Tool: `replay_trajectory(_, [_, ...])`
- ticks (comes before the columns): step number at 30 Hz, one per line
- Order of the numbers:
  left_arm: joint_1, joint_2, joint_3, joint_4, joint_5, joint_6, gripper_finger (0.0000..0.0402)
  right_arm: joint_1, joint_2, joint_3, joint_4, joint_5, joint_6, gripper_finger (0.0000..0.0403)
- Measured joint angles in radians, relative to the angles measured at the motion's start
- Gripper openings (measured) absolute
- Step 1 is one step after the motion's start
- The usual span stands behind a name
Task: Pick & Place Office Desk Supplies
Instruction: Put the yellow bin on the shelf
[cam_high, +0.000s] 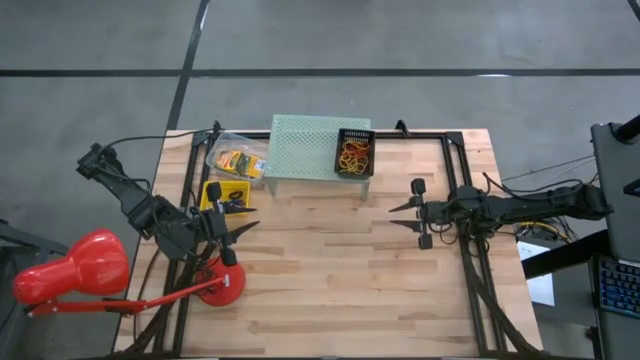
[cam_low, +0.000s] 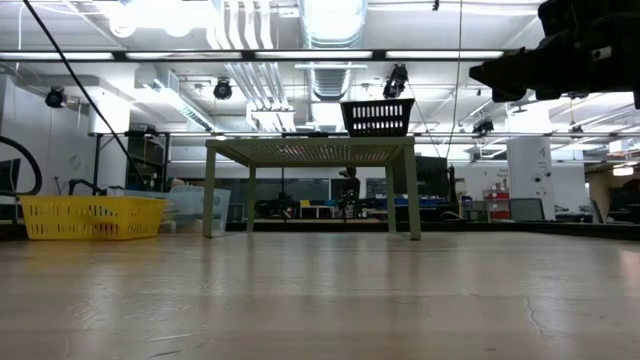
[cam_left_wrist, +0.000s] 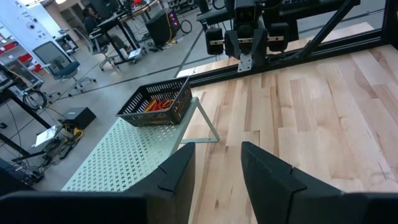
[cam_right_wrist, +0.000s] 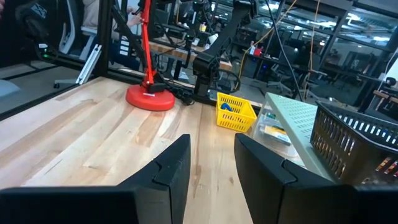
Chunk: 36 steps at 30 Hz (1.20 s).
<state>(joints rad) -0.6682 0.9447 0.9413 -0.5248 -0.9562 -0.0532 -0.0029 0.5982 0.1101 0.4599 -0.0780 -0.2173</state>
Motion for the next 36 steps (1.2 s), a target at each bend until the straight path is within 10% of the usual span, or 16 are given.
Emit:
replay_trajectory(12, [0.000,0.000,0.000,0.080,0.001,-0.020,0.0133,0.000,0.000,0.000,0.000,0.000,0.000,0.0121])
replay_trajectory(36, [0.102,0.008,0.000,-0.162,-0.026,-0.948,0.0133,0.000,0.000,0.000,-0.001,0.001,0.000,0.0121])
